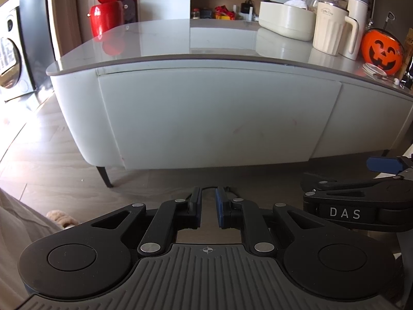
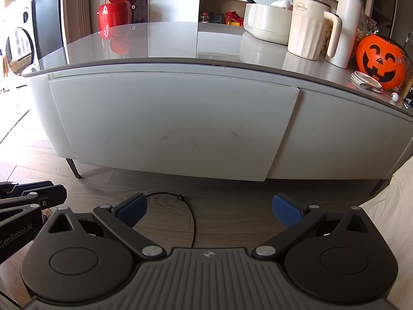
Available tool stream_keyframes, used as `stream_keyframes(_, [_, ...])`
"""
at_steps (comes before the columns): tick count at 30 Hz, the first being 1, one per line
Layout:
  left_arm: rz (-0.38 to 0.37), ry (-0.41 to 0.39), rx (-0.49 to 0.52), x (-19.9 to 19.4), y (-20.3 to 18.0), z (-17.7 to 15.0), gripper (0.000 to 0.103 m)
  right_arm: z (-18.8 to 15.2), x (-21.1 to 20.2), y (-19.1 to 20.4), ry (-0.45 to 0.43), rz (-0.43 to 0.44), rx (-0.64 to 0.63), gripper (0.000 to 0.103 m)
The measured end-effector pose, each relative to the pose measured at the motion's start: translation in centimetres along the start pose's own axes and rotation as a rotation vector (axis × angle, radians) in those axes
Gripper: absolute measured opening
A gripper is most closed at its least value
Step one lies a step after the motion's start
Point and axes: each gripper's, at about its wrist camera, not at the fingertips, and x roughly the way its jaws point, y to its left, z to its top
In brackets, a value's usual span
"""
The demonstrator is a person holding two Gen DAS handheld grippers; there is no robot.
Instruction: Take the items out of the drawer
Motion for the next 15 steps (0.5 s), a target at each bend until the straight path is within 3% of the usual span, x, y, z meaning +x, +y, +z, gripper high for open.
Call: stream_keyframes(15, [-0.015, 0.013, 0.018, 0.26, -0.37, -0.01, 0.015, 0.05, 0.40, -0.08, 0.009, 0.013, -0.008, 0.103])
